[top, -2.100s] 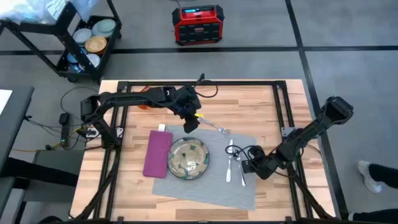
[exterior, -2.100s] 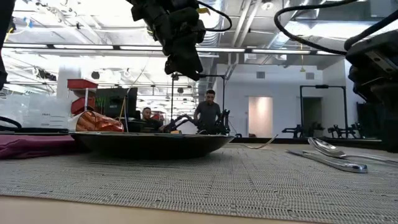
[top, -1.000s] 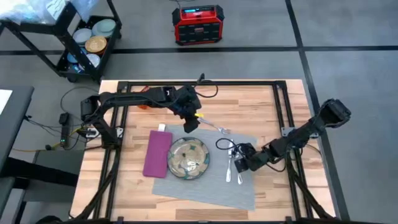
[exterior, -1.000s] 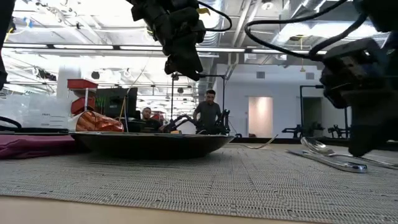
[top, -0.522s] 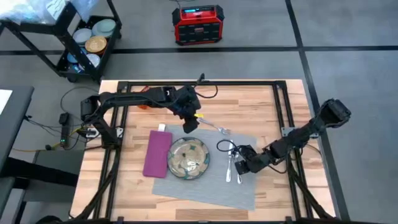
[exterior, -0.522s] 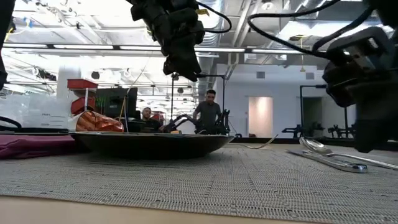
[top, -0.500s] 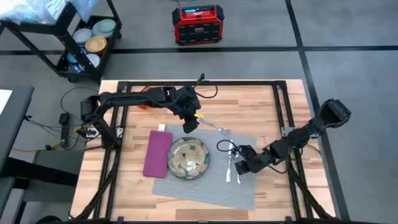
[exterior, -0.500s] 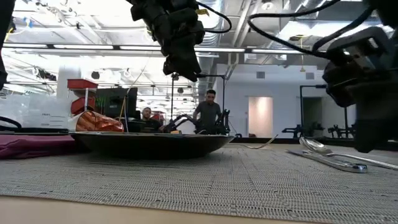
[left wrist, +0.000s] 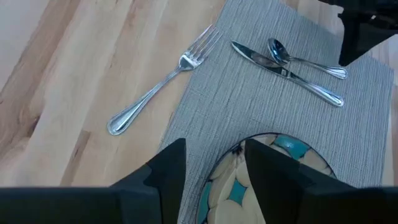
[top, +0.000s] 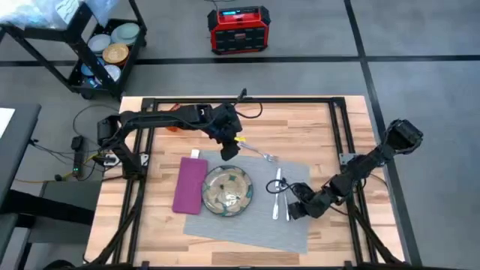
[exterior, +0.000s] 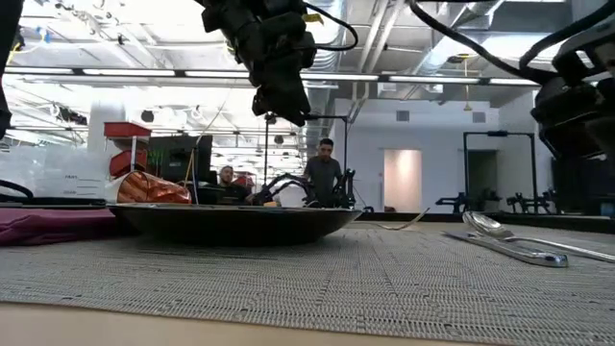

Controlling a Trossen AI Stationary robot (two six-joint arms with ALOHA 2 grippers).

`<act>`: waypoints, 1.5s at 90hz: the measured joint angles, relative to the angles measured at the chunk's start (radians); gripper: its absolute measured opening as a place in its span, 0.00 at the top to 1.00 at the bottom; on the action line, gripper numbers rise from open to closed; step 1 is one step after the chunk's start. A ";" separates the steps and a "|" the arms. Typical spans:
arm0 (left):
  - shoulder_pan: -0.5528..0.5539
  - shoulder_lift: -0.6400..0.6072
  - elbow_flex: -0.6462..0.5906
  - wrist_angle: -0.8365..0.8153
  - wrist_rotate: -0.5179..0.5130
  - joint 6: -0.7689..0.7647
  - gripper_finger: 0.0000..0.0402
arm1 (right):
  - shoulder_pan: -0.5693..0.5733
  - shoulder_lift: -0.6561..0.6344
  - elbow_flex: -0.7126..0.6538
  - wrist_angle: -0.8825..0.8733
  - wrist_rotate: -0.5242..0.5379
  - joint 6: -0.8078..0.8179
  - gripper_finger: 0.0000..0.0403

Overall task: Set table place
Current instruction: Put the silver spoon to the right of the silver table knife on the table mat

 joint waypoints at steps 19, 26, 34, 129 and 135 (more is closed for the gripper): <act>0.000 0.000 0.000 0.008 0.000 0.000 0.63 | -0.006 0.000 0.000 -0.010 -0.072 -0.063 1.00; 0.000 0.000 0.000 0.023 0.000 0.000 0.63 | -0.025 0.020 0.001 -0.005 -0.115 -0.097 1.00; 0.000 0.000 0.000 0.037 0.000 -0.001 0.63 | -0.049 0.066 0.001 0.025 -0.178 -0.154 1.00; -0.002 0.000 0.000 0.043 0.000 0.000 0.63 | -0.208 0.105 0.001 0.132 -0.310 -0.446 1.00; -0.002 0.000 0.000 0.043 0.000 0.000 0.63 | -0.214 0.105 0.001 0.134 -0.310 -0.453 1.00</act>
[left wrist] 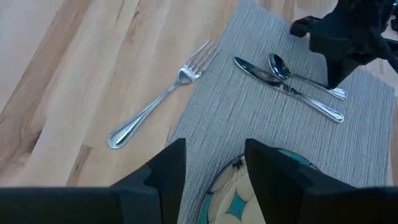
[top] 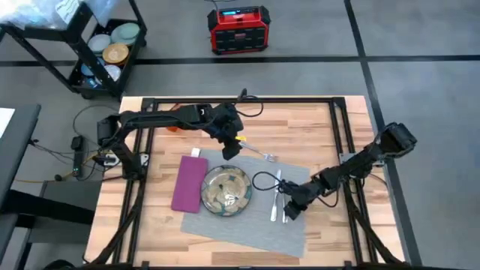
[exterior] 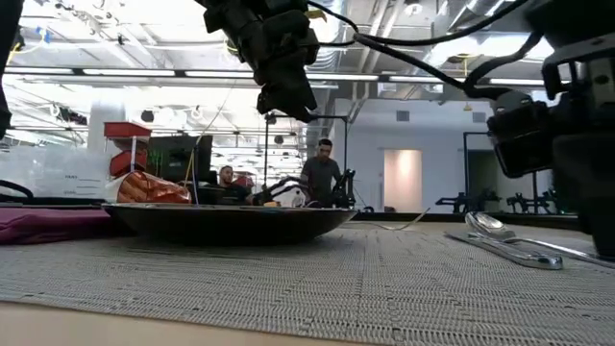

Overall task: Set table place
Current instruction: Put the silver spoon to the right of the silver table knife on the table mat, then put the silver fork on the folded pink table napkin

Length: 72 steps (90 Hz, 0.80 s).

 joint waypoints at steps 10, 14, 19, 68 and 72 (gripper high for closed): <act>0.000 0.000 0.000 0.000 0.000 0.000 0.63 | -0.011 0.000 0.000 0.016 -0.001 -0.041 1.00; 0.000 0.000 0.000 0.000 0.000 0.000 0.63 | -0.020 0.001 0.000 0.016 -0.003 -0.052 1.00; 0.000 0.000 0.000 0.000 0.000 0.000 0.63 | -0.033 0.009 0.000 0.021 -0.003 -0.067 1.00; 0.001 0.000 0.000 0.020 0.000 0.102 0.63 | -0.133 -0.107 -0.001 -0.033 0.088 -0.197 1.00; 0.001 0.000 0.000 0.025 0.000 0.142 0.63 | -0.154 -0.135 -0.001 -0.063 0.113 -0.213 1.00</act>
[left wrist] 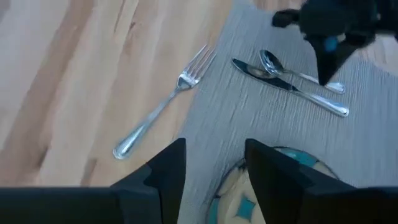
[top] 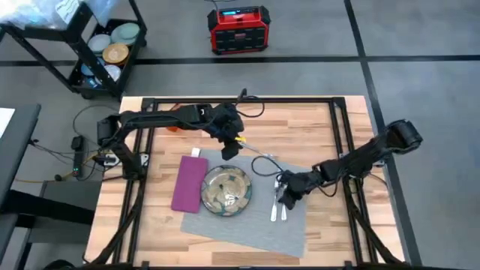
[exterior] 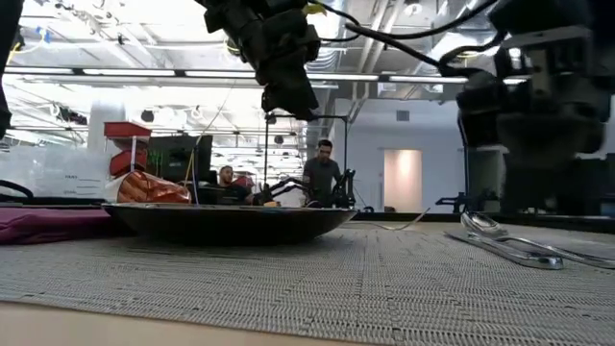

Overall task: Set table place
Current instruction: Put the silver fork on the folded pink table napkin

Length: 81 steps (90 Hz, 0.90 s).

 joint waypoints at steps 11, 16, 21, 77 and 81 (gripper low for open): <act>0.000 0.029 0.000 0.018 0.013 0.113 0.63 | -0.069 -0.084 0.000 -0.126 0.082 -0.030 1.00; 0.000 0.059 0.000 0.012 0.027 0.175 0.63 | -0.104 -0.123 0.000 -0.187 0.104 -0.043 1.00; -0.005 0.090 0.000 0.033 0.034 0.234 0.63 | -0.139 -0.166 0.001 -0.231 0.120 -0.070 1.00; -0.031 0.515 0.421 -0.247 -0.137 0.692 0.63 | -0.471 -0.552 0.001 -0.228 0.125 -0.231 0.44; -0.040 0.550 0.486 -0.309 -0.199 0.723 0.63 | -0.487 -0.570 0.001 -0.207 0.125 -0.231 0.42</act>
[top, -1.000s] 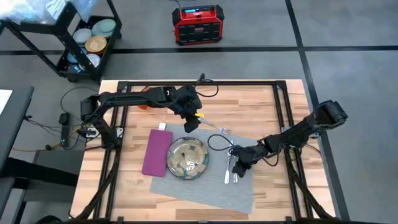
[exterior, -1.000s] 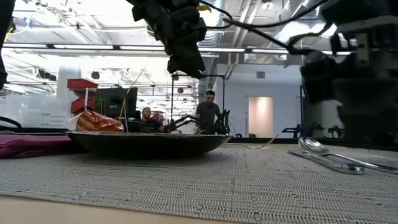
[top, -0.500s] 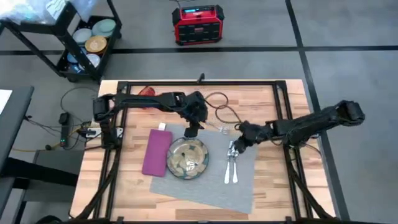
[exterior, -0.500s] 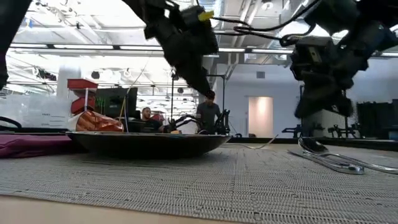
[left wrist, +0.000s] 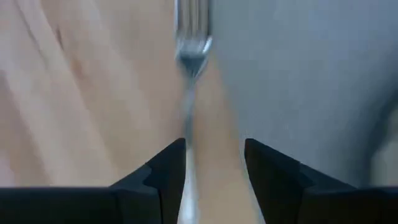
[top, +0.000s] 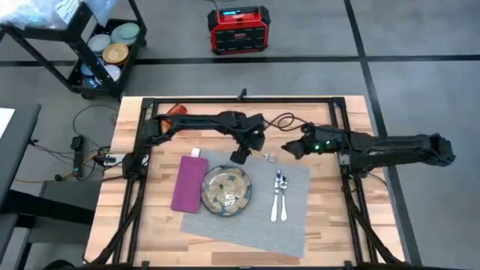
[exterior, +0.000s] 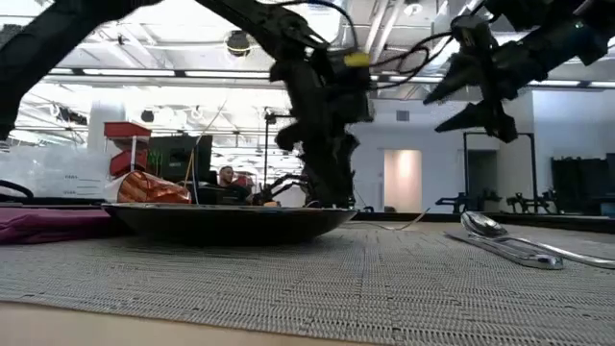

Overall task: Set table place
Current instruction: Put the silver fork on the folded pink table napkin

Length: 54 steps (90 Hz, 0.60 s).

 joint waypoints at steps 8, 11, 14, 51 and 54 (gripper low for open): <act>-0.007 0.052 0.112 -0.079 -0.025 0.022 0.63 | -0.028 -0.029 0.000 0.025 -0.001 0.000 0.39; -0.006 0.067 0.146 -0.099 -0.017 0.019 0.63 | -0.037 -0.041 0.000 0.023 -0.001 0.000 0.39; -0.004 0.086 0.175 -0.114 -0.009 0.013 0.63 | -0.046 -0.050 0.000 0.015 -0.001 -0.004 0.38; 0.011 0.174 0.217 -0.108 0.065 -0.001 0.66 | -0.158 -0.177 0.000 -0.123 -0.007 -0.012 0.38; 0.012 0.176 0.215 -0.085 0.073 -0.004 0.67 | -0.167 -0.186 0.000 -0.130 -0.007 -0.012 0.38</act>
